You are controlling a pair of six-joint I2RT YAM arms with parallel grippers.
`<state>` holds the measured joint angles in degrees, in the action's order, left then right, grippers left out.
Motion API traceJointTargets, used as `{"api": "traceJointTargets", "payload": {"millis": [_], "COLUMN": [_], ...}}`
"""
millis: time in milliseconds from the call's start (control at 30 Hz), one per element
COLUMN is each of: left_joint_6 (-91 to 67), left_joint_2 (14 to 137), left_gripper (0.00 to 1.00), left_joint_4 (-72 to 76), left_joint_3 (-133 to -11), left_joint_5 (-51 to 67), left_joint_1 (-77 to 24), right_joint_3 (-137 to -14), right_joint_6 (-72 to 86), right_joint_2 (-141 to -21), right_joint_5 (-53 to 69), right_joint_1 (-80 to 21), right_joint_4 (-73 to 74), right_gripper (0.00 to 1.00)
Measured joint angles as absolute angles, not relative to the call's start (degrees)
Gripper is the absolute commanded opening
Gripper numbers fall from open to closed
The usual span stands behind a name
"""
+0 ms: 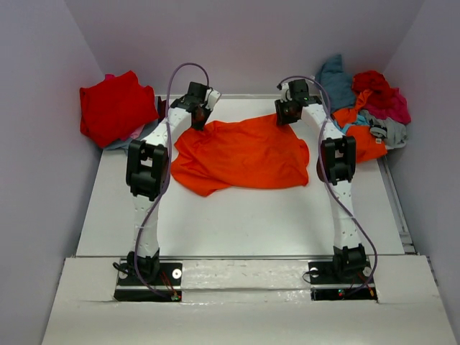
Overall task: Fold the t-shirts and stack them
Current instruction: Flatten the tshirt out
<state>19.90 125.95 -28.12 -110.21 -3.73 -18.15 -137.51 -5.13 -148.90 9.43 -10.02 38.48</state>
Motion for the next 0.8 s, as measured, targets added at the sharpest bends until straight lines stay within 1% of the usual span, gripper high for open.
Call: {"api": "traceJointTargets", "payload": {"millis": [133,167,233,533,800], "left_joint_6": [19.9,19.9,19.9,19.86,19.84], "left_joint_2": [126.13,126.17,126.3,126.48,126.28], "left_gripper": [0.06,0.06,0.06,0.06,0.06], "left_joint_4": [-28.1,-28.1,-28.1,-27.79,-27.18], "left_joint_3": [-110.21,-110.21,-110.21,-109.93,-109.49], "left_joint_5": [-3.7,-3.73,-3.73,-5.19,-8.34], "left_joint_1": [-18.15,-18.15,-18.15,-18.17,-17.89], "right_joint_3": [-137.53,-137.53,-137.51,-135.9,-132.53], "right_joint_6": [-5.1,-5.1,-5.02,-5.45,-6.9], "right_joint_2": [-148.9,-148.9,-148.9,-148.51,-143.59], "right_joint_5": [8.99,8.78,8.23,5.56,2.26], "right_joint_1": [-10.22,-10.2,-10.2,-10.2,-10.2], "right_joint_4": [38.46,38.46,38.46,37.63,38.37], "right_gripper": [0.19,0.13,0.07,0.07,0.07]}}
